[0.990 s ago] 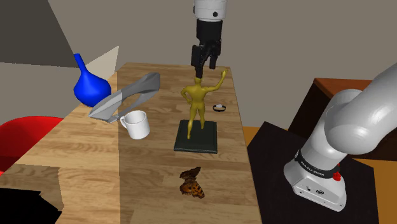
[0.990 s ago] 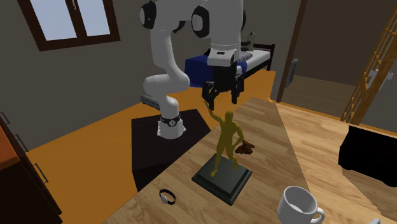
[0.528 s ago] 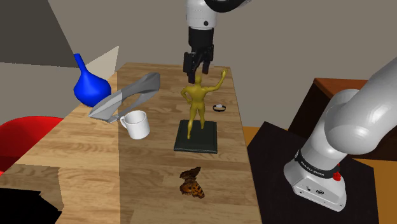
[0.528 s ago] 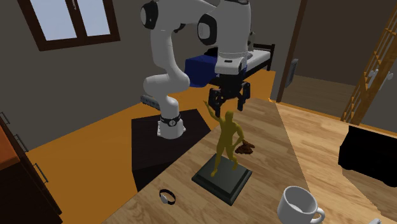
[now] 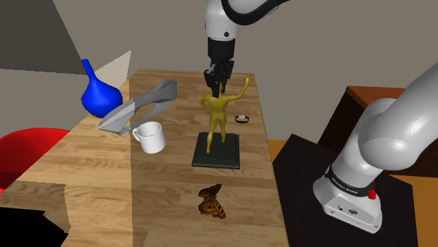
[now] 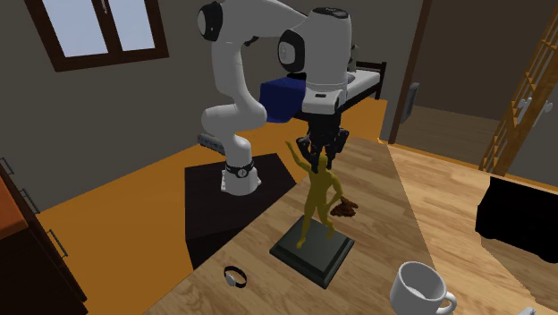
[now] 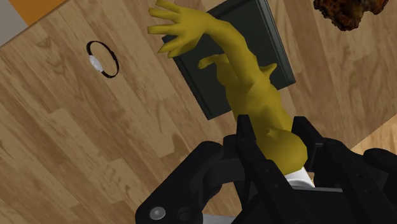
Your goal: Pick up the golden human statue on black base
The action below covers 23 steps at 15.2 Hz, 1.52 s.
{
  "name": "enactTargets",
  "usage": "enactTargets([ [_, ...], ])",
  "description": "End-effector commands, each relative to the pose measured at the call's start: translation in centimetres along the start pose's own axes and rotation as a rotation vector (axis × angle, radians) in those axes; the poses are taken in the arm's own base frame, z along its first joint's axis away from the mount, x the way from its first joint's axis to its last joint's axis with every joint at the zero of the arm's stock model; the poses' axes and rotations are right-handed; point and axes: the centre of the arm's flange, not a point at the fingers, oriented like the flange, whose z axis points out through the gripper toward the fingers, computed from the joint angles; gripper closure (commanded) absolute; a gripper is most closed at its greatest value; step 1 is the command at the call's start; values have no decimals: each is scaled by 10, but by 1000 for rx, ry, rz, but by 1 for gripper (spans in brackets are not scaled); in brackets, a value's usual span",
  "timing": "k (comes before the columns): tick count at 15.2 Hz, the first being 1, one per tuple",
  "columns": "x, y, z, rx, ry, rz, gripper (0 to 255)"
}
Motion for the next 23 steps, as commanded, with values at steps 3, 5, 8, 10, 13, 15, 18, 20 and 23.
enactTargets([
  [3, 0, 0, 1, 0, -1, 0, 255],
  [5, 0, 0, 1, 0, -1, 0, 255],
  [8, 0, 0, -10, 0, -1, 0, 255],
  [10, 0, 0, -20, 0, -1, 0, 255],
  [13, 1, -1, -36, 0, -1, 0, 255],
  [15, 1, -1, -47, 0, -1, 0, 255],
  [18, 1, -1, -63, 0, -1, 0, 255],
  [20, 2, -2, -73, 0, -1, 0, 255],
  [23, 2, -2, -79, 0, -1, 0, 255],
])
